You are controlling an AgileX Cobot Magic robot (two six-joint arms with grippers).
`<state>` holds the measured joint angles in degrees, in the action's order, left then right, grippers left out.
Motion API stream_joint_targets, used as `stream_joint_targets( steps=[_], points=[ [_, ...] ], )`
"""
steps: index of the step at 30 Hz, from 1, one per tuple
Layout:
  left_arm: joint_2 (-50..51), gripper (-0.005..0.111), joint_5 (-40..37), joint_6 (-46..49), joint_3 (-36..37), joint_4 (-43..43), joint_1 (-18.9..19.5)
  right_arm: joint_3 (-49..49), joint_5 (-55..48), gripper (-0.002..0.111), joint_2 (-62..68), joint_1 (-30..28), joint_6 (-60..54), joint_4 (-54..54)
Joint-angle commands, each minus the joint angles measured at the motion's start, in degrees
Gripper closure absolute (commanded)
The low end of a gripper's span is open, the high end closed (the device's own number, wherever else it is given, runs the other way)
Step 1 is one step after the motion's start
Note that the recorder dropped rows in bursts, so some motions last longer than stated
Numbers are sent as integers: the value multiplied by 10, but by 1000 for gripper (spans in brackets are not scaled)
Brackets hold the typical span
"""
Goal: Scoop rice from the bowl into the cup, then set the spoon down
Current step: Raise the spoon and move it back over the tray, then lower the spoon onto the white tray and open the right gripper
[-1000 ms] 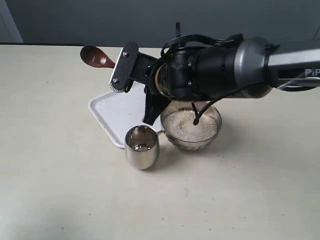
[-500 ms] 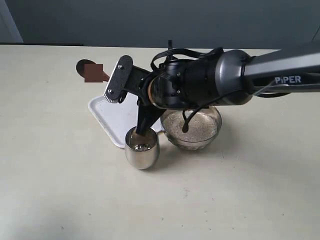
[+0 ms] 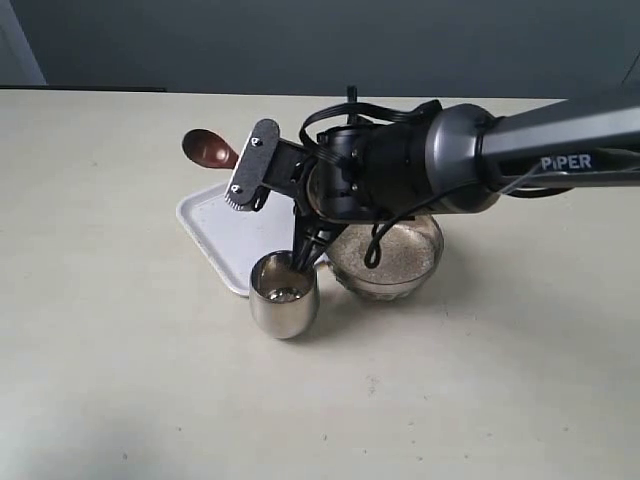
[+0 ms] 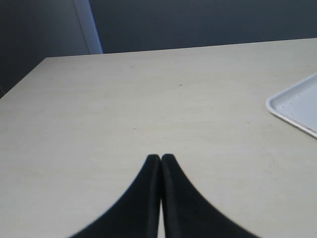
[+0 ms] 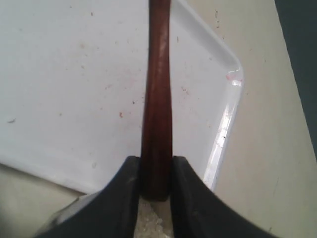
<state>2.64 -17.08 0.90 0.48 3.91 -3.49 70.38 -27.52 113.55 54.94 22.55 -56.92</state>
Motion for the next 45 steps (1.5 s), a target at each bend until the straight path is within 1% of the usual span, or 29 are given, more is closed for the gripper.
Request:
stream_joint_targets(
  steps=[1,2,4,9,11,20,28,33,34,36,40,45],
  points=[
    [1,106,6,-4,-5,1,-1,4,-2,109,-1,-3,2,-1],
    [1,106,6,-4,-5,1,-1,4,-2,109,-1,-3,2,-3],
    [1,106,6,-4,-5,1,-1,4,-2,105,-1,-3,2,-3],
    [1,106,5,-4,-5,1,-1,4,-2,81,-1,-3,2,-3],
    [1,106,5,-4,-5,1,-1,4,-4,77,-1,-3,2,-3],
    [1,106,5,-4,-5,1,-1,4,-29,79,-1,-3,2,-8],
    [1,106,5,-4,-5,1,-1,8,-97,79,-6,-3,2,-16],
    [1,106,5,-4,-5,1,-1,8,-153,79,-35,-3,2,-16],
    [1,106,5,-4,-5,1,-1,8,-168,80,-43,-3,5,-15],
    [1,106,5,-4,-5,1,-1,8,-195,86,-62,-3,9,-14],
    [1,106,5,-4,-5,1,-1,8,-255,109,-112,-3,18,-2],
    [1,106,5,-4,-5,1,-1,7,-322,109,-181,-2,19,25]
  ],
)
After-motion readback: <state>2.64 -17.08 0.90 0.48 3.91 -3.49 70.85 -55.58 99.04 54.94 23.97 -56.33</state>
